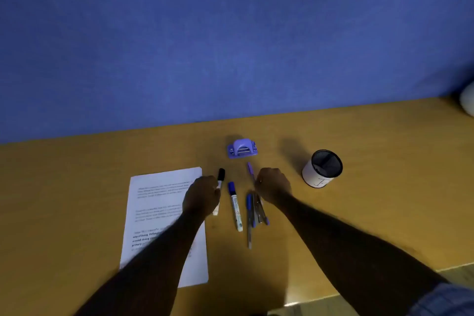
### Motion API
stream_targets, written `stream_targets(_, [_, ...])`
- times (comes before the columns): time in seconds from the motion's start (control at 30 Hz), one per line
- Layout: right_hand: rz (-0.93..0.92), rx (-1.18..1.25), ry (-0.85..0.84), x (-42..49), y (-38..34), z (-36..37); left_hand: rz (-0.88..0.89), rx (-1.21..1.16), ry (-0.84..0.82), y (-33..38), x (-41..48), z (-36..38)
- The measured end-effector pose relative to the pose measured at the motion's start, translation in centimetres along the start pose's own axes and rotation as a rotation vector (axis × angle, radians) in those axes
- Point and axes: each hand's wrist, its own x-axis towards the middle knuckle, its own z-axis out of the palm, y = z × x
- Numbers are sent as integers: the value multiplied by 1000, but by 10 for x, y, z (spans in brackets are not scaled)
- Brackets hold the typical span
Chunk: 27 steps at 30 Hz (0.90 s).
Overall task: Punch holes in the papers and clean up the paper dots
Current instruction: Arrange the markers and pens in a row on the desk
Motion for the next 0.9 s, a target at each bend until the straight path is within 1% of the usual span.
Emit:
stream_targets(0.07, [36,11,-15,4,-3,-1,-26,-19,18,-2,4,0])
stream_targets(0.2, [75,-18,-61,11,-10,0,-67,-8,-40,-2,12,2])
stream_targets(0.3, [97,-30,-68,15,-10,4,-90,-24,-44,-2,14,7])
stream_targets(0.67, [120,34,-59,20,-3,10,-168,-149,-68,-2,24,16])
stream_targets(0.73, [97,61,-18,19,-2,7,-162,-189,-60,-2,26,14])
stream_targets(0.8, [63,166,55,18,1,3,-138,-237,-29,0,27,10])
stream_targets(0.83, [48,262,74,17,1,1,-130,-263,-9,3,29,7])
stream_targets(0.9, [51,529,57,15,2,-2,-92,-330,35,13,32,2])
